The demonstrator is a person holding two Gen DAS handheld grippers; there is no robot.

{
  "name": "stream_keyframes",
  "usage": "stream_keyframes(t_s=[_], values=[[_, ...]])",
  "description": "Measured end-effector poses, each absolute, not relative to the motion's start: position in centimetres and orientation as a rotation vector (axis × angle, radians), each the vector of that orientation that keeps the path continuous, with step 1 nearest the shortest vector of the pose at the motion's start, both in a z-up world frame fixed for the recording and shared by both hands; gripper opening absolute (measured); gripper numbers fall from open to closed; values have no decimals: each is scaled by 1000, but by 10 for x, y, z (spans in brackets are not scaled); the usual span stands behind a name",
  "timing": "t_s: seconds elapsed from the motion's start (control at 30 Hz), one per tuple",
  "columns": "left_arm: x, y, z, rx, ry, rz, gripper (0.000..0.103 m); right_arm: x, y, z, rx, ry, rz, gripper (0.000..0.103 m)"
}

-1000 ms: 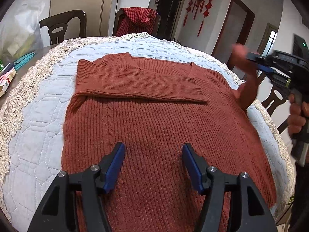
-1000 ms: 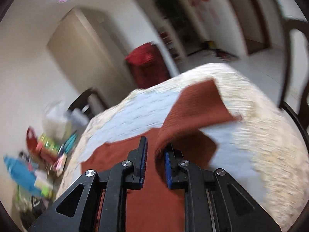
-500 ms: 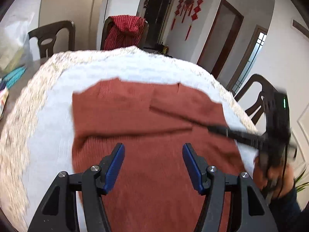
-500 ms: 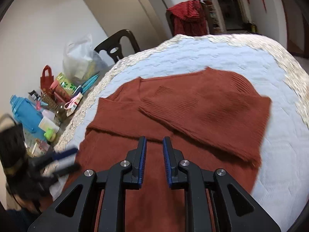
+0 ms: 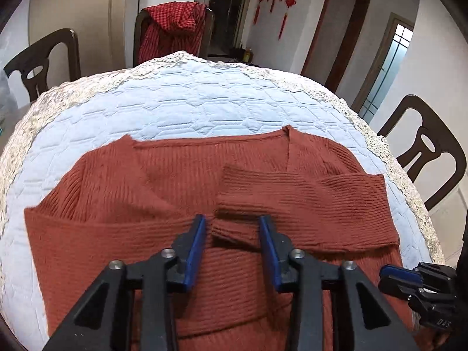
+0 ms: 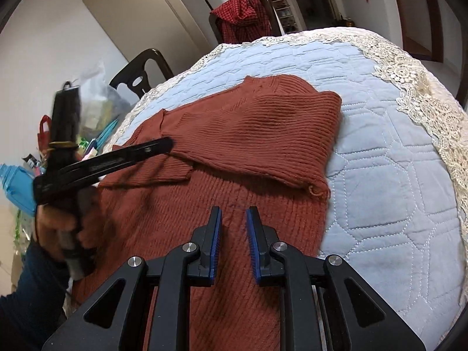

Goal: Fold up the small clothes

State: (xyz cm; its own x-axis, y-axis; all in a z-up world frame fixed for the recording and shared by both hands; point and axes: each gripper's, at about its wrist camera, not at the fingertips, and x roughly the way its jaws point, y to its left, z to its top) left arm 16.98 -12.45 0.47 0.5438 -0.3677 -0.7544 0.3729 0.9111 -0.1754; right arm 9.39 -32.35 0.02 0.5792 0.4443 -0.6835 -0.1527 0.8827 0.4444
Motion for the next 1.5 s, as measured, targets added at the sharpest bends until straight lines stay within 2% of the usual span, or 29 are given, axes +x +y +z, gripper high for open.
stream_keyframes(t_s=[0.03,0.07,0.1,0.33,0.53,0.57,0.83,1.03,1.17,1.37,1.5], values=[[170,-126,6,6,896,-443,25,94,-324,0,364,885,358,18],[169,-127,7,13,893,-443,12,93,-325,0,366,882,359,18],[167,-127,9,17,890,-450,11,93,-325,0,369,878,359,18],[129,-102,30,-67,817,-484,10,96,-339,1,387,858,310,18],[135,-92,3,-86,888,-444,11,99,-343,-1,385,872,307,18],[134,-90,3,-90,885,-445,14,99,-343,-1,378,873,306,18],[123,-70,28,-121,829,-407,14,85,-343,14,316,848,316,18],[138,-93,38,-84,805,-437,15,100,-346,20,322,797,292,18],[150,-109,11,-39,890,-454,15,112,-341,2,304,865,286,18],[131,-102,3,-16,888,-466,15,103,-347,3,294,881,320,18],[128,-98,12,-22,895,-468,15,105,-356,15,305,827,298,18]])
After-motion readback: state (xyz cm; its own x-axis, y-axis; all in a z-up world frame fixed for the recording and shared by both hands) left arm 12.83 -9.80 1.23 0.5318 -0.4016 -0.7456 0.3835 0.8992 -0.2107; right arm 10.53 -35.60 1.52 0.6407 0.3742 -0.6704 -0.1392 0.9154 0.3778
